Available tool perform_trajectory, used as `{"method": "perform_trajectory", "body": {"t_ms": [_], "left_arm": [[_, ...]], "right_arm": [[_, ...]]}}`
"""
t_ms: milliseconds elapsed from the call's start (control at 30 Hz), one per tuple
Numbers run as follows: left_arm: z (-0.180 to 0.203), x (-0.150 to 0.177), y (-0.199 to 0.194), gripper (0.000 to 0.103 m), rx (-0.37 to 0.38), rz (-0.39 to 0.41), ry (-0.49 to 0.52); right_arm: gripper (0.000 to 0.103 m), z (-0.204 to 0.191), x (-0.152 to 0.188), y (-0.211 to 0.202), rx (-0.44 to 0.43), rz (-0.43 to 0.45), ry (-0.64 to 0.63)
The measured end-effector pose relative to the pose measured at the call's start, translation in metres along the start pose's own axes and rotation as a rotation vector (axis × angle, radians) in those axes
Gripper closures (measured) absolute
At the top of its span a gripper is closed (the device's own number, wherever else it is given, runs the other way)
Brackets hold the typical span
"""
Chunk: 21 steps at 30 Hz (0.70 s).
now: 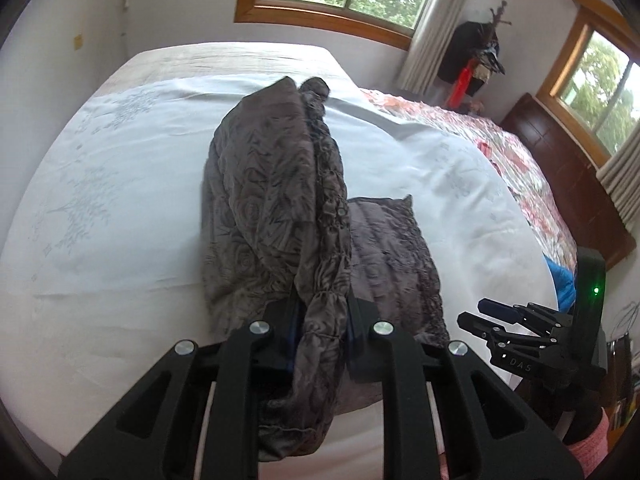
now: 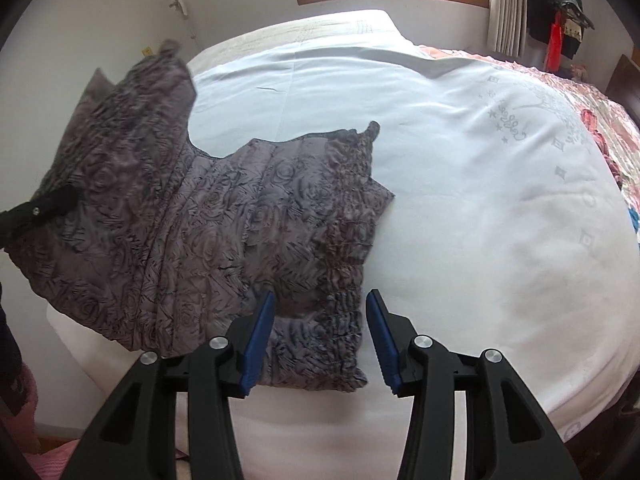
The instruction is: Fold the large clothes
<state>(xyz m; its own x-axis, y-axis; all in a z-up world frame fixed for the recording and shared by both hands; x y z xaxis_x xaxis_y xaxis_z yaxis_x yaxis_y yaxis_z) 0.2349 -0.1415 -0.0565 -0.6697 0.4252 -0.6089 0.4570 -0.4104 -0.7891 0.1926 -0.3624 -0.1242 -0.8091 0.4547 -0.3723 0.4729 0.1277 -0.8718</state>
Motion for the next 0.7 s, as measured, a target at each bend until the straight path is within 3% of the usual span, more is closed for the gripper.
{"method": "perform_trajectory", "body": {"t_ms": [700], "left_arm": [[0.068, 0.027, 0.111, 0.087, 0.033, -0.157, 0.025]], "right_arm": [[0.055, 0.058, 0.009, 0.007, -0.007, -0.054, 0.052]]}}
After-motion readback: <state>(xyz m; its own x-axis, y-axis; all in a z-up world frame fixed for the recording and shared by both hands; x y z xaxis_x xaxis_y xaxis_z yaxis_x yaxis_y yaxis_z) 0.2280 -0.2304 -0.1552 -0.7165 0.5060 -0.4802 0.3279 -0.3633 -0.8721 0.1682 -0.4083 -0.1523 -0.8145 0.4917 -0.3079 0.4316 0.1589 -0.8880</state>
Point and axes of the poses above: each gripper's, at about its wrist camera, not at the fingertips, and y roughly the way its jaws point, z to its right, x to its underside, the point moved 10 cm from there along y, roughly the way its jaws point, and after that the axes turned 13 degrees about y, right-handed, at the moved point
